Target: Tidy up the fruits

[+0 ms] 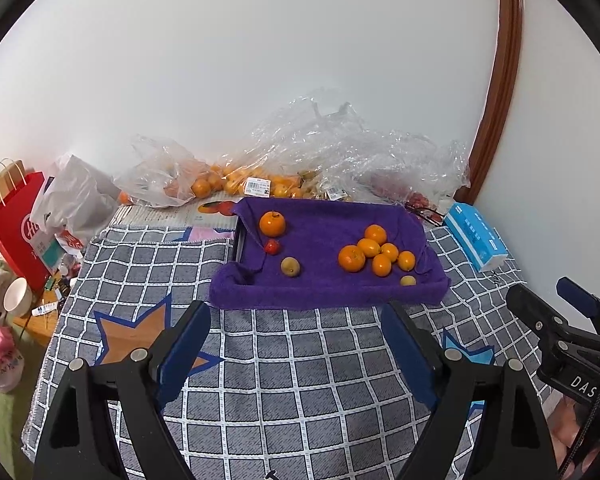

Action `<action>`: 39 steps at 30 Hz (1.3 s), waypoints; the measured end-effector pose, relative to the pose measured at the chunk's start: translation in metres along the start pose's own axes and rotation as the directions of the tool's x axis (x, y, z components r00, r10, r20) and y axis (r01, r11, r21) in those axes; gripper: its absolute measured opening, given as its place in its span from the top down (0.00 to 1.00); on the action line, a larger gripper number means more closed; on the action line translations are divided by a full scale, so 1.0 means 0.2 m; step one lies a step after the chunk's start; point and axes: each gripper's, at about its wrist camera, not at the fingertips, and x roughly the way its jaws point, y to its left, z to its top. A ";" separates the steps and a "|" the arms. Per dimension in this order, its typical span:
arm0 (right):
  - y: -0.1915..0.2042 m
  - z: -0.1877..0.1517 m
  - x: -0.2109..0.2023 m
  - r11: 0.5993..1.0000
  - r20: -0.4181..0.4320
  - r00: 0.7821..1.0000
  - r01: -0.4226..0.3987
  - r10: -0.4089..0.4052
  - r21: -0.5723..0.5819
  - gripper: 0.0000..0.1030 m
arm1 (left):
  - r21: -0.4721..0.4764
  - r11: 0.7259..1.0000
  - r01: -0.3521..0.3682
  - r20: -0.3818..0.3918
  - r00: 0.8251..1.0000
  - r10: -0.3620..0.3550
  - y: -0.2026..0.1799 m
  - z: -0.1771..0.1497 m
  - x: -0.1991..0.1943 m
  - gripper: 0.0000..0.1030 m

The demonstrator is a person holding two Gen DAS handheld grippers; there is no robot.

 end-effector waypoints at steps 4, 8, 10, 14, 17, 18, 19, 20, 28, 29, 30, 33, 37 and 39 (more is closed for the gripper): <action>0.00 0.00 0.00 1.000 -0.001 1.000 0.001 -0.001 0.001 0.00 | 0.000 1.000 0.001 0.000 1.000 -0.001 0.00 0.00 0.00 0.16; 0.00 0.00 0.00 1.000 0.001 1.000 0.001 -0.001 0.001 0.00 | 0.003 1.000 0.001 0.001 1.000 -0.001 0.00 0.00 0.00 0.16; -0.01 0.00 -0.01 1.000 0.003 1.000 0.000 0.000 0.002 0.00 | 0.004 1.000 0.000 0.002 1.000 0.000 -0.01 0.00 0.00 0.16; -0.01 0.00 -0.01 1.000 0.003 1.000 -0.001 0.001 0.001 0.00 | 0.002 1.000 0.000 -0.001 1.000 0.000 -0.01 0.00 0.00 0.16; 0.00 0.00 -0.01 1.000 0.003 1.000 -0.001 0.001 0.001 0.00 | 0.002 1.000 0.001 -0.001 1.000 -0.001 -0.01 0.00 0.00 0.16; 0.00 0.00 -0.01 1.000 0.003 1.000 -0.001 0.001 0.002 0.00 | 0.003 1.000 0.000 -0.001 1.000 0.000 -0.01 0.00 0.00 0.16; 0.00 0.01 -0.01 1.000 0.003 1.000 -0.001 0.001 0.001 0.00 | 0.003 1.000 -0.001 0.000 1.000 0.001 -0.01 0.00 0.00 0.16; 0.00 0.00 -0.01 1.000 0.003 1.000 0.001 -0.001 0.001 0.00 | 0.003 1.000 0.000 0.000 1.000 0.000 0.00 0.00 0.00 0.16; 0.00 0.01 0.00 1.000 0.004 1.000 0.000 0.000 0.001 0.00 | 0.003 1.000 0.002 0.000 1.000 -0.002 0.01 0.00 0.00 0.16; 0.00 0.01 0.00 1.000 0.003 1.000 0.001 -0.001 0.002 0.00 | 0.003 1.000 0.001 -0.001 1.000 -0.001 0.01 0.00 0.00 0.16; 0.00 0.00 0.00 1.000 0.002 1.000 0.001 -0.001 0.002 0.00 | 0.002 1.000 0.001 -0.002 1.000 -0.001 0.00 0.00 0.00 0.16; 0.00 0.01 0.00 1.000 0.002 1.000 0.002 -0.002 0.002 0.00 | 0.002 1.000 0.000 -0.002 1.000 0.000 0.01 0.00 0.00 0.16; 0.01 0.01 0.00 1.000 0.001 1.000 0.001 -0.001 0.000 0.00 | -0.001 1.000 0.001 -0.005 1.000 -0.001 0.01 0.00 0.01 0.16; 0.01 0.01 0.00 1.000 0.002 1.000 0.000 0.000 0.002 0.00 | -0.001 1.000 0.001 -0.006 1.000 -0.001 0.01 0.00 0.01 0.16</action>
